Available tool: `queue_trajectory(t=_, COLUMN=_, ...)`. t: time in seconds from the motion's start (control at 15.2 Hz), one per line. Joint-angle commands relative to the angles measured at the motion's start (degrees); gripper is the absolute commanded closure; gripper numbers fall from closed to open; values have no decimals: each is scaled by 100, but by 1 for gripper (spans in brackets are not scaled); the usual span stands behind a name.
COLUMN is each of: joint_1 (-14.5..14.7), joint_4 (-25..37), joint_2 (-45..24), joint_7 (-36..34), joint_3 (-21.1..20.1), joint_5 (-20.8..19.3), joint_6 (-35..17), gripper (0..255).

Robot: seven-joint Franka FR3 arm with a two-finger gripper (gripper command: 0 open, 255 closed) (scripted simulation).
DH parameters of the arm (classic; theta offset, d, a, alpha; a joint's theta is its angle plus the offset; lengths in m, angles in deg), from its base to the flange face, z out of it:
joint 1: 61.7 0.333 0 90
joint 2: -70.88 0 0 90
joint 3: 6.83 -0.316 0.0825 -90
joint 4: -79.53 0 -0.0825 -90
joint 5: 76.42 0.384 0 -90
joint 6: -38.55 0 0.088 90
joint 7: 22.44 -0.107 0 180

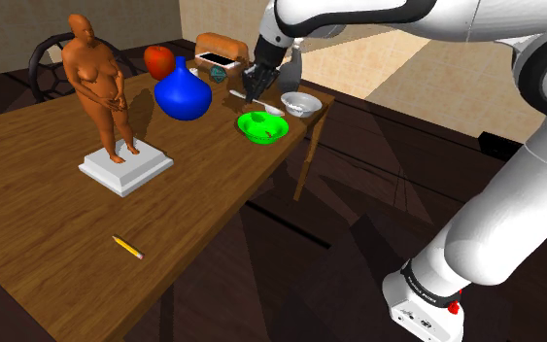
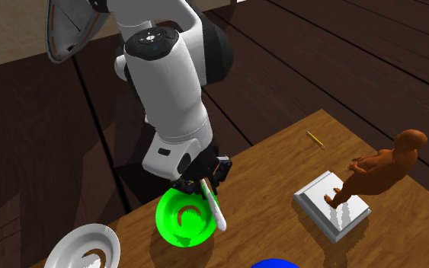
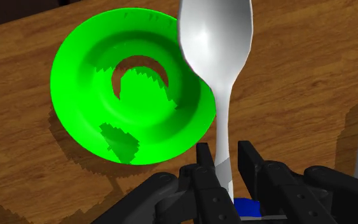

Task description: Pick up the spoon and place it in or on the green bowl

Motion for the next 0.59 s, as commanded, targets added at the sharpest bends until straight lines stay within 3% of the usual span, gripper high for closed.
queue_trajectory(t=0.0, joint_1=-129, joint_4=89, joint_2=-82, joint_7=268, joint_3=111, joint_5=53, joint_6=35, gripper=255)
queue_trajectory(t=0.13, joint_1=-278, joint_4=243, joint_2=-177, joint_7=555, joint_3=236, joint_5=111, joint_6=130, gripper=255)
queue_trajectory(t=0.53, joint_1=-274, joint_4=-169, joint_2=-215, joint_7=611, joint_3=232, joint_5=135, joint_6=-318, gripper=255)
